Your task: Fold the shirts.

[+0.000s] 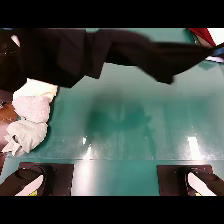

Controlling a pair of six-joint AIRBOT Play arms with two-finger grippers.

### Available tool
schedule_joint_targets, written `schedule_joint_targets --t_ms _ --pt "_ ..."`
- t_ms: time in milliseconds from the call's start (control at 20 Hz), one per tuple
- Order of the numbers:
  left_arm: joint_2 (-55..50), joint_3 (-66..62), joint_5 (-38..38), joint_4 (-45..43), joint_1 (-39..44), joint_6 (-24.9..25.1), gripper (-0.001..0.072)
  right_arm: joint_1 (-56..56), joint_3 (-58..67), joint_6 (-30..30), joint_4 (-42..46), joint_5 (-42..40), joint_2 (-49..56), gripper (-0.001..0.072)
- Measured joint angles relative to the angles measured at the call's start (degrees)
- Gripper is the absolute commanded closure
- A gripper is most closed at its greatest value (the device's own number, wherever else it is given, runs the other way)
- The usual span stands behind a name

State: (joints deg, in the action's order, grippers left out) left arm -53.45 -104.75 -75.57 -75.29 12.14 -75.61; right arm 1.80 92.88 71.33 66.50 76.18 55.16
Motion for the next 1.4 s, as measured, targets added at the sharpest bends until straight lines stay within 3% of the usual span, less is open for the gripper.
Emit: schedule_joint_targets --t_ms 300,800,850,950,1000,1200,1400 --pt "2.4 8.2 -0.6 0.0 0.0 3.7 0.0683 -8.5 -4.8 0.2 0.3 0.1 -9.5 0.0698" --pt "2.8 49.7 6.6 6.9 0.0 4.5 0.0681 -10.1 -35.3 0.3 -1.9 0.1 -10.8 0.0699" --pt "2.8 52.7 6.6 7.6 0.0 4.5 0.0658 -10.1 -37.8 0.3 -2.0 0.1 -10.1 0.0699" --pt "2.8 58.0 5.5 8.4 0.0 4.5 0.0122 -10.1 -42.0 0.3 -2.0 0.1 -9.4 0.0698" --pt "2.8 59.9 4.8 8.8 -0.1 4.2 0.0092 -10.1 -43.7 0.3 -2.0 0.1 -9.2 0.0698" --pt "2.8 62.0 3.5 10.9 -0.1 1.3 0.0093 -10.1 -47.5 0.3 -2.3 0.2 -8.7 0.0698" --pt "1.8 61.0 10.5 20.8 -0.1 -0.1 0.0093 -10.1 -48.5 0.2 -2.4 0.4 -8.6 0.0698"
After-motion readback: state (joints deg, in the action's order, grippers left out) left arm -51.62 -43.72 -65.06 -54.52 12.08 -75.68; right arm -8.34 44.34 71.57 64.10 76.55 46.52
